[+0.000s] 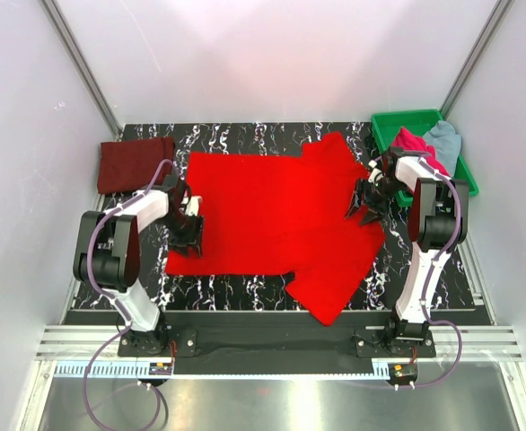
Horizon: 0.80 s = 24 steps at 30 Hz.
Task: Fold and stack the t-shirts
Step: Flatten the tshirt out
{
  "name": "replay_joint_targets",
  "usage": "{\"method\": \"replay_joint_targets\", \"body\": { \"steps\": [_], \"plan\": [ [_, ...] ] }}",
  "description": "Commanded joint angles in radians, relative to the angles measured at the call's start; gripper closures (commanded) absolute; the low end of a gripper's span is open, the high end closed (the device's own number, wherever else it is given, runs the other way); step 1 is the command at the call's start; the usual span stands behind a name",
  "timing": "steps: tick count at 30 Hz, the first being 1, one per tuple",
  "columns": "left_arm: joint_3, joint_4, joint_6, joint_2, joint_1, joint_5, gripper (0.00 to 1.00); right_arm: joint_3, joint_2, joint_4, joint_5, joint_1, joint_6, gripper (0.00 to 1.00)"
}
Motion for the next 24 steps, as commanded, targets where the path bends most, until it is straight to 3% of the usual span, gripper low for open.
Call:
{"method": "replay_joint_targets", "body": {
  "steps": [1,6,8,13,18,24],
  "plan": [
    [-0.045,-0.009,0.002,-0.044,-0.007,-0.037,0.48,-0.008,0.005,0.018,0.093,-0.014,-0.036,0.37],
    [0.007,-0.024,0.017,-0.099,-0.007,-0.045,0.49,0.003,-0.046,0.004,0.078,-0.014,-0.048,0.39],
    [0.097,-0.055,0.039,-0.107,0.002,-0.053,0.49,0.053,-0.068,-0.007,0.066,-0.013,-0.059,0.39],
    [0.373,-0.086,0.13,-0.071,0.025,-0.005,0.46,0.358,-0.039,-0.094,0.046,-0.013,-0.076,0.38],
    [0.576,-0.089,0.187,0.116,0.053,0.041,0.4,0.621,0.112,-0.11,0.027,-0.011,-0.088,0.38],
    [0.896,-0.07,0.146,0.415,0.111,0.101,0.44,0.846,0.322,-0.032,-0.011,-0.005,-0.034,0.39]
  ]
}}
